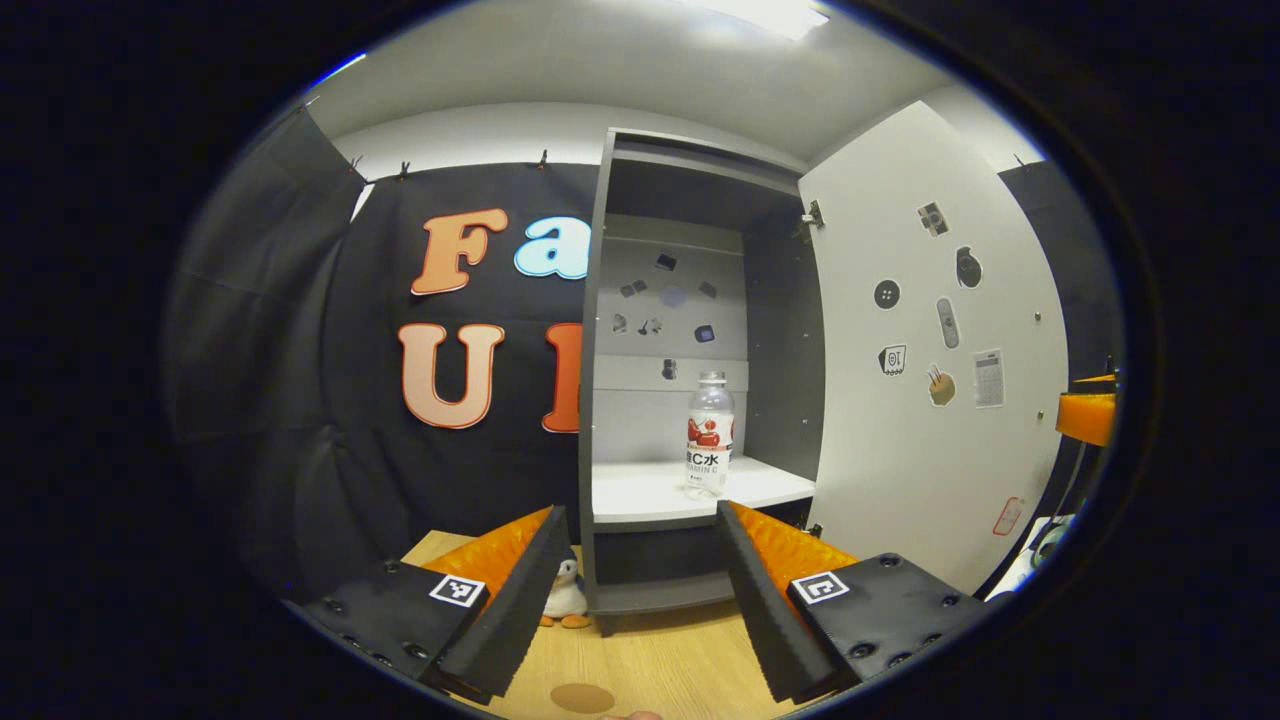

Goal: Open the cabinet door with the right hand, grasp the bottle in the cabinet with the left hand and place it on the coaster, then close the cabinet door with the right hand.

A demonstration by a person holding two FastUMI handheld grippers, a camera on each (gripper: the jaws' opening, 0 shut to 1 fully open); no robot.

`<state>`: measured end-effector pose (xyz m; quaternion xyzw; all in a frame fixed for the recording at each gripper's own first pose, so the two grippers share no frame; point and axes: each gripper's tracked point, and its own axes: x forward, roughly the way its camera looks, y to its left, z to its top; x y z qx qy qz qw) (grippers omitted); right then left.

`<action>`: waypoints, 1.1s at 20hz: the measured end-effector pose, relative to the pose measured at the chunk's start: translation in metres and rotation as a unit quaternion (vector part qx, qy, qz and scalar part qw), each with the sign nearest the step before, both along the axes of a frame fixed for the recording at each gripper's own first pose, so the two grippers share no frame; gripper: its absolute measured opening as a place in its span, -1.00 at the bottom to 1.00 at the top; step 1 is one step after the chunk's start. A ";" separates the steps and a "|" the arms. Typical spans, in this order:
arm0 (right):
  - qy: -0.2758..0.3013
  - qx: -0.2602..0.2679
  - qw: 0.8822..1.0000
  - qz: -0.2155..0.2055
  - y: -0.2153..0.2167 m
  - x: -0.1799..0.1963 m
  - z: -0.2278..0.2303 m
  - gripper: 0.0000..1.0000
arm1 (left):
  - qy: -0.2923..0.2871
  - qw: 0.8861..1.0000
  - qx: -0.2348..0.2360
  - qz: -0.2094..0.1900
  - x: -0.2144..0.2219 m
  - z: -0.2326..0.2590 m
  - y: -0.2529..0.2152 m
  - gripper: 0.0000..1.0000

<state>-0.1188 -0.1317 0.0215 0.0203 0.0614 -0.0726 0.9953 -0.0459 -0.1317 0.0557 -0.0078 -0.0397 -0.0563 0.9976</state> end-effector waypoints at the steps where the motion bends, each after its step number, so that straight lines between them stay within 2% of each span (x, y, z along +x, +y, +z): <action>1: -0.001 0.005 1.000 0.002 0.006 0.008 -0.001 0.78 | 0.000 1.000 -0.001 -0.013 0.013 0.000 -0.008 0.92; 6: -0.008 0.007 1.000 0.004 0.031 0.055 -0.003 0.81 | -0.001 0.998 -0.004 -0.068 0.083 -0.002 -0.037 0.92; 11: -0.004 0.005 1.000 -0.004 0.053 0.100 -0.011 0.81 | 0.031 0.992 -0.023 -0.122 0.162 -0.018 -0.062 0.92; 13: 0.005 0.009 1.000 -0.007 0.059 0.113 -0.016 0.73 | 0.035 0.990 -0.023 -0.137 0.189 -0.022 -0.070 0.92; 14: 0.009 0.008 1.000 -0.009 0.060 0.120 -0.020 0.82 | 0.036 0.989 -0.019 -0.143 0.201 -0.025 -0.075 0.92; 22: 0.035 0.017 0.999 -0.036 0.061 0.152 -0.043 0.82 | 0.027 0.982 0.016 -0.184 0.271 -0.036 -0.112 0.92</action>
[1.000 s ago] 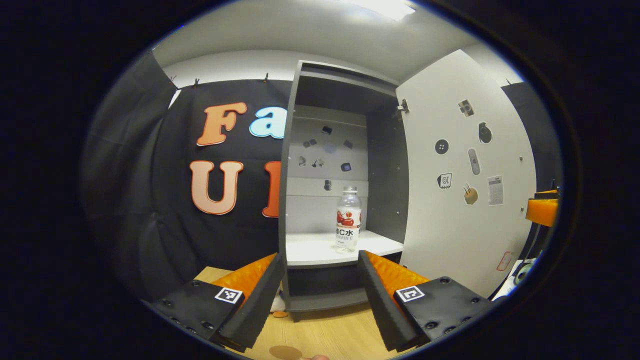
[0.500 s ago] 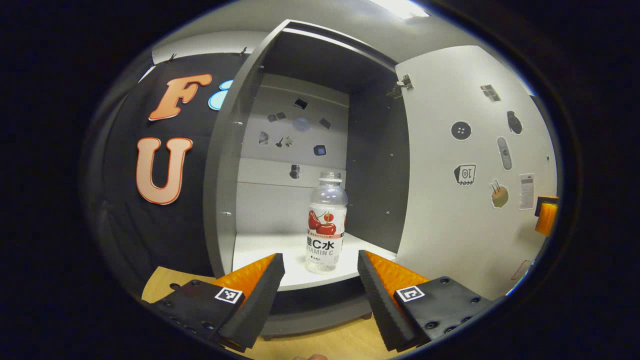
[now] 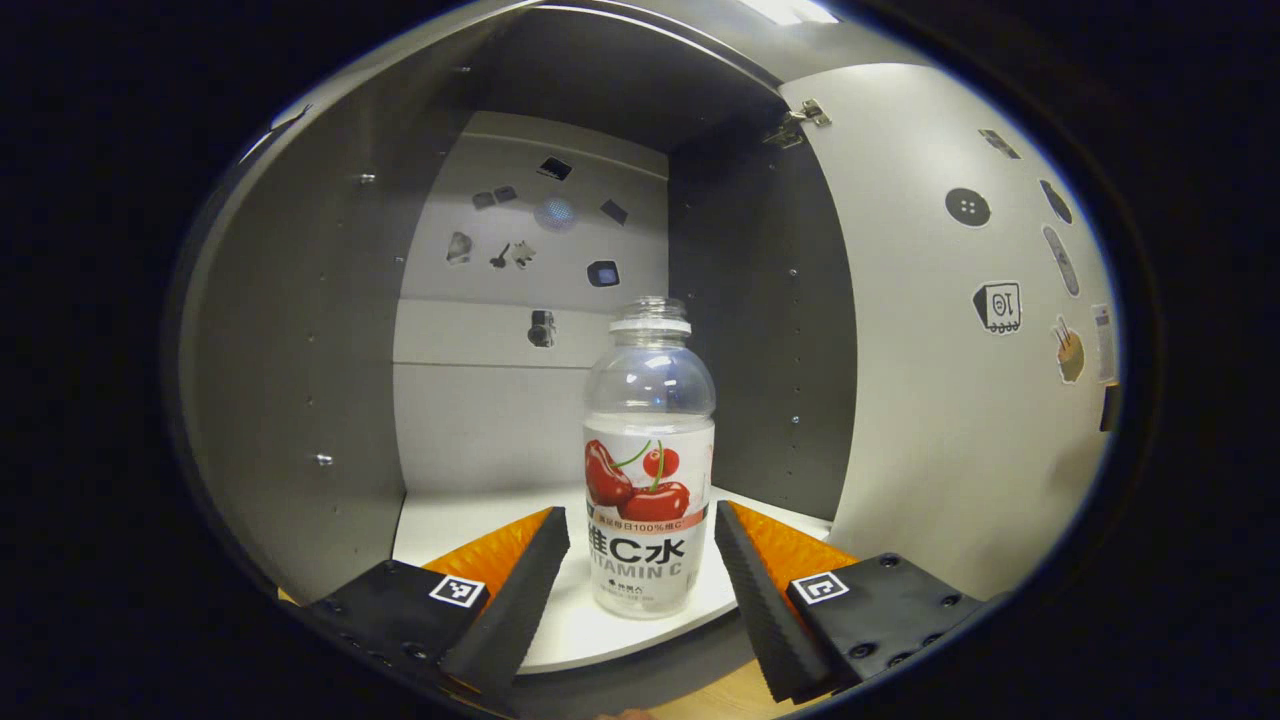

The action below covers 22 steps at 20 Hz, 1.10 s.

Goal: Open the cabinet door with the right hand, grasp the bottle in the cabinet with the left hand and place it on the coaster, then close the cabinet door with the right hand.

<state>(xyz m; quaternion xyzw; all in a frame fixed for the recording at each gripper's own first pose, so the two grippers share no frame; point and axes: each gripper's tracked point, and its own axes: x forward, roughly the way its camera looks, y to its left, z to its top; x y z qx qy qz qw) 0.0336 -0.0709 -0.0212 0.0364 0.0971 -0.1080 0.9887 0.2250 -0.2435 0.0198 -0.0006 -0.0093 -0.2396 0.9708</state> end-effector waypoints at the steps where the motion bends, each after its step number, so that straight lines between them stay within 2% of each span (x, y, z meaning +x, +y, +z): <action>1: 0.003 0.001 1.000 -0.003 -0.001 0.004 -0.002 0.82 | 0.001 1.000 0.001 -0.003 0.006 -0.002 -0.004 0.92; 6: 0.023 0.004 1.000 -0.014 -0.006 0.010 -0.016 0.82 | 0.011 1.000 0.008 -0.010 0.018 -0.012 -0.015 0.92; 9: 0.025 0.004 1.000 -0.013 -0.007 0.010 -0.018 0.82 | 0.014 1.000 0.009 0.001 0.022 -0.015 -0.011 0.92; 11: 0.026 0.001 1.000 -0.013 -0.009 0.009 -0.019 0.82 | 0.014 1.000 0.013 0.005 0.021 -0.015 -0.012 0.71; 12: 0.026 -0.001 1.000 -0.013 -0.010 0.008 -0.020 0.82 | 0.015 1.000 0.014 0.006 0.021 -0.015 -0.011 0.70; 17: 0.024 0.003 1.000 -0.001 -0.009 0.000 -0.019 0.82 | 0.011 1.000 0.014 0.003 0.008 -0.011 -0.008 0.64; 22: 0.012 0.004 1.000 0.022 -0.001 -0.021 -0.009 0.82 | 0.003 1.000 0.000 0.021 -0.020 -0.002 0.011 0.64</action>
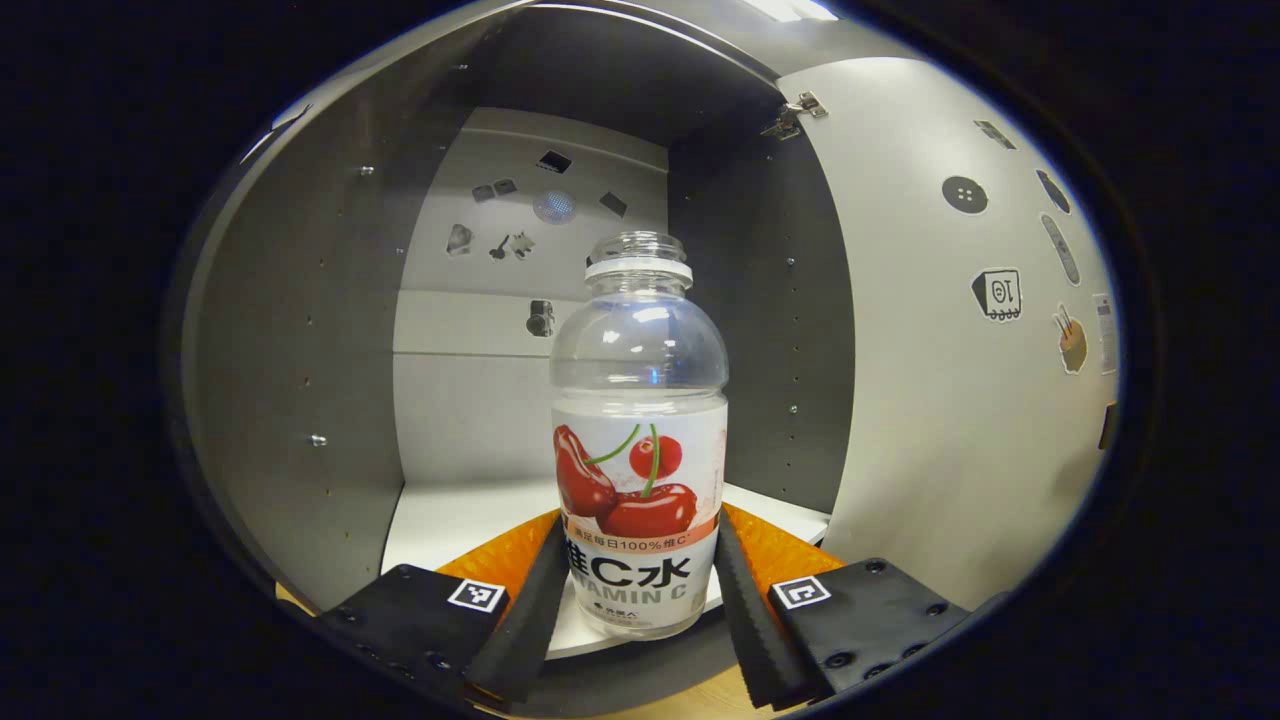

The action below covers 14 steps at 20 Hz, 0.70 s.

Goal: Open the cabinet door with the right hand, grasp the bottle in the cabinet with the left hand and place it on the coaster, then close the cabinet door with the right hand.

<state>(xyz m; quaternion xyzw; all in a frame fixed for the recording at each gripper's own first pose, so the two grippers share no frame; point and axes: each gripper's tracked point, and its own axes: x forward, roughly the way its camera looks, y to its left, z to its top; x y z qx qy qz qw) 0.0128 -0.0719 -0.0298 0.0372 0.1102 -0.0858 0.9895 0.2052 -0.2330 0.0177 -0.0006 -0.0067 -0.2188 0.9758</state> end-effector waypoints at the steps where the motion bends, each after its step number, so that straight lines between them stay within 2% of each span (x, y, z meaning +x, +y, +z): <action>1: -0.003 0.000 1.000 0.005 0.001 -0.004 0.001 0.82 | -0.004 1.000 0.000 0.005 -0.007 0.002 0.004 0.64; 9: -0.011 0.018 0.998 0.053 0.019 -0.036 0.005 0.82 | -0.009 0.999 0.007 0.040 -0.063 0.006 0.032 0.64; 14: -0.012 0.020 0.997 0.079 0.024 -0.077 0.009 0.82 | -0.010 0.997 0.009 0.074 -0.115 -0.003 0.053 0.64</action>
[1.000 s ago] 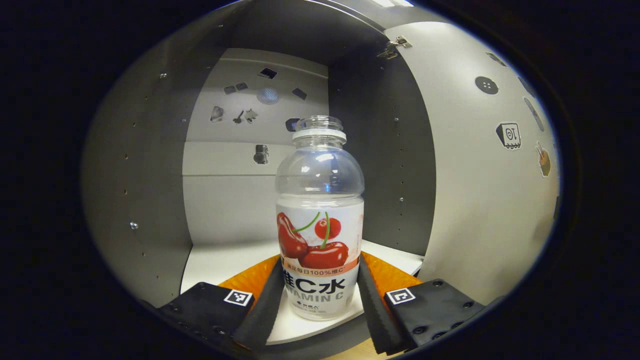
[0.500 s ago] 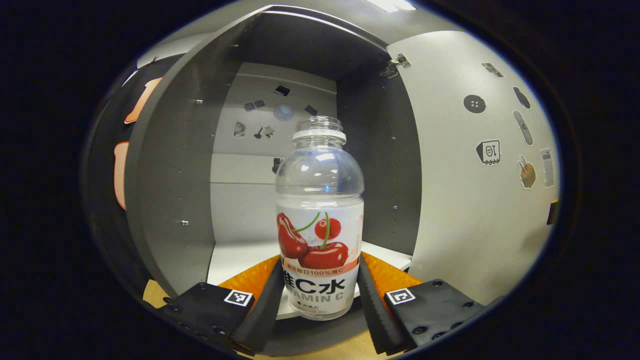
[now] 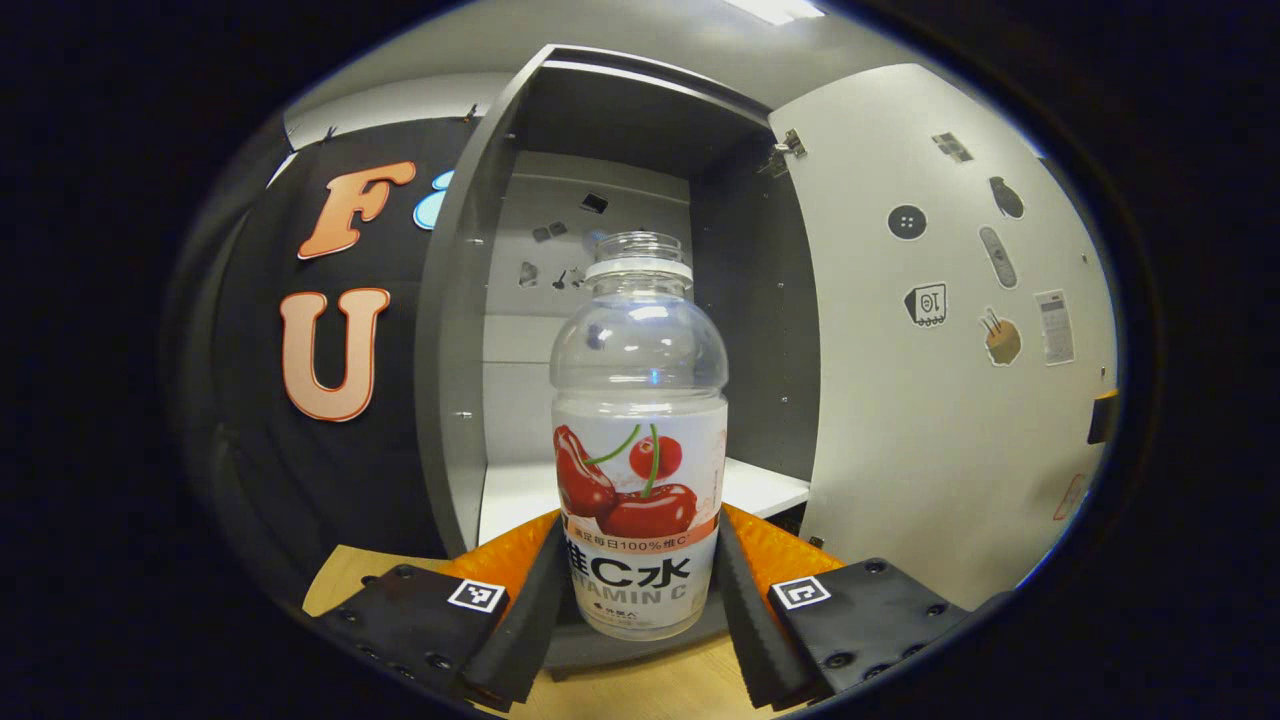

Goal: Open the cabinet door with the right hand, grasp the bottle in the cabinet with the left hand and place it on the coaster, then close the cabinet door with the right hand.

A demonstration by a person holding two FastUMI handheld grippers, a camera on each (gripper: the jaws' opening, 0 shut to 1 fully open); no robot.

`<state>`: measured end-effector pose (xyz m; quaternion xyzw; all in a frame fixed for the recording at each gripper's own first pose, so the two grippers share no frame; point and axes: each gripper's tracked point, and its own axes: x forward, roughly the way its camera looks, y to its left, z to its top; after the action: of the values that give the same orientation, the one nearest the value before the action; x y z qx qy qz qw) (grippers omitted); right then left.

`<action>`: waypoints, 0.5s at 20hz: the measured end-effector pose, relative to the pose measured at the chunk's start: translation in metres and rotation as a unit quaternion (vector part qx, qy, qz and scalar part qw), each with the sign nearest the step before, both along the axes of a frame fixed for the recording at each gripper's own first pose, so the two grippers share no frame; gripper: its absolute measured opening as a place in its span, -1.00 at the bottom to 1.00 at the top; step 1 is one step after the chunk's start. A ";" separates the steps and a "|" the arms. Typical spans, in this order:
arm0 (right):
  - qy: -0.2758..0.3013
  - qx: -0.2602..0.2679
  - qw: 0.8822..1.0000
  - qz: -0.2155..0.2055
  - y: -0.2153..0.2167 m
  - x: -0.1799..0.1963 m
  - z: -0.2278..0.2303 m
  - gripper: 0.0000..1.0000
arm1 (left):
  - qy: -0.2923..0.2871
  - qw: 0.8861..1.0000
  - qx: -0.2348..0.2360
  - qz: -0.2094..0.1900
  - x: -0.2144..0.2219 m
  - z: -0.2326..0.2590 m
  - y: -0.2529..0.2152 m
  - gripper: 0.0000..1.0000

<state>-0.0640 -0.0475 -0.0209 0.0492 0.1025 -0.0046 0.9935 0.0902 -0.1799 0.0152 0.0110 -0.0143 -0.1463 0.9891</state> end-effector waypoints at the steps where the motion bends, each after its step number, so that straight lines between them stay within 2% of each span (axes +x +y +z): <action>1: 0.000 -0.001 1.000 0.005 0.000 -0.007 0.000 0.82 | -0.002 1.000 0.003 0.008 -0.011 -0.002 0.005 0.63; 6: -0.005 -0.003 0.999 0.040 0.008 -0.032 -0.004 0.82 | -0.022 0.998 0.027 0.055 -0.053 -0.020 0.036 0.63; 10: -0.020 0.005 0.999 0.047 0.020 -0.037 -0.008 0.82 | -0.038 0.996 0.038 0.076 -0.074 -0.050 0.057 0.64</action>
<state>-0.1010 -0.0272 -0.0292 0.0491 0.0853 0.0437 0.9942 0.0163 -0.1224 -0.0352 0.0548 -0.0454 -0.0708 0.9949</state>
